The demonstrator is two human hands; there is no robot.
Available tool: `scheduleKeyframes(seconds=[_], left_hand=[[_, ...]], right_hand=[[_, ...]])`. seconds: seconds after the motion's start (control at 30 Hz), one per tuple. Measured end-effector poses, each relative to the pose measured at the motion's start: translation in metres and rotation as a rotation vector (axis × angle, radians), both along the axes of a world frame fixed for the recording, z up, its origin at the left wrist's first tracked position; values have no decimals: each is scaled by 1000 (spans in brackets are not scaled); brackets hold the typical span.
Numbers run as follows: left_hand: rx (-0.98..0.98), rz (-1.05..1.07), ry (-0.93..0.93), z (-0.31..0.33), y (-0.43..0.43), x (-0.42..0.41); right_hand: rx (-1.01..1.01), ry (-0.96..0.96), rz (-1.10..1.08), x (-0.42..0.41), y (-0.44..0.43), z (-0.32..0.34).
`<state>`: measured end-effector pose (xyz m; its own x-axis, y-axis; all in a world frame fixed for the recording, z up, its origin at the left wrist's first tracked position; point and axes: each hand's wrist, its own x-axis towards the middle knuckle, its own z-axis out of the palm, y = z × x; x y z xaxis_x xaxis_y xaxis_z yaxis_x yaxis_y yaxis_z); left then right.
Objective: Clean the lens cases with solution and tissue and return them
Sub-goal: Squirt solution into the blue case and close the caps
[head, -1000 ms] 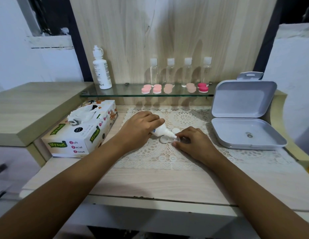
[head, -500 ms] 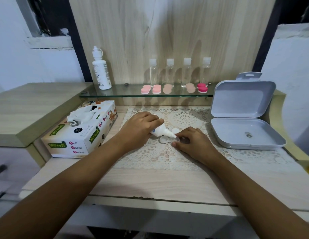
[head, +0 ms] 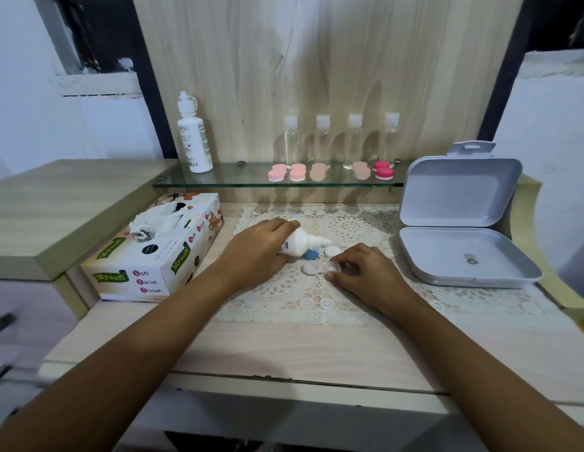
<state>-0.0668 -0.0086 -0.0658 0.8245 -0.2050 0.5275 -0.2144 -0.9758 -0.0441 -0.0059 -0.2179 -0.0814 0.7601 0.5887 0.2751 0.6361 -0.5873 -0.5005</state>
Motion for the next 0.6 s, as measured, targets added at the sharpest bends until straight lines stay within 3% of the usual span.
scheduleKeyframes(seconds=[0.33, 0.6], left_hand=[[-989, 231, -24, 6, -6, 11], [-1117, 281, -39, -4, -4, 17]], right_hand=[[3, 13, 2, 1, 0, 0], [15, 13, 3, 0, 0, 0]])
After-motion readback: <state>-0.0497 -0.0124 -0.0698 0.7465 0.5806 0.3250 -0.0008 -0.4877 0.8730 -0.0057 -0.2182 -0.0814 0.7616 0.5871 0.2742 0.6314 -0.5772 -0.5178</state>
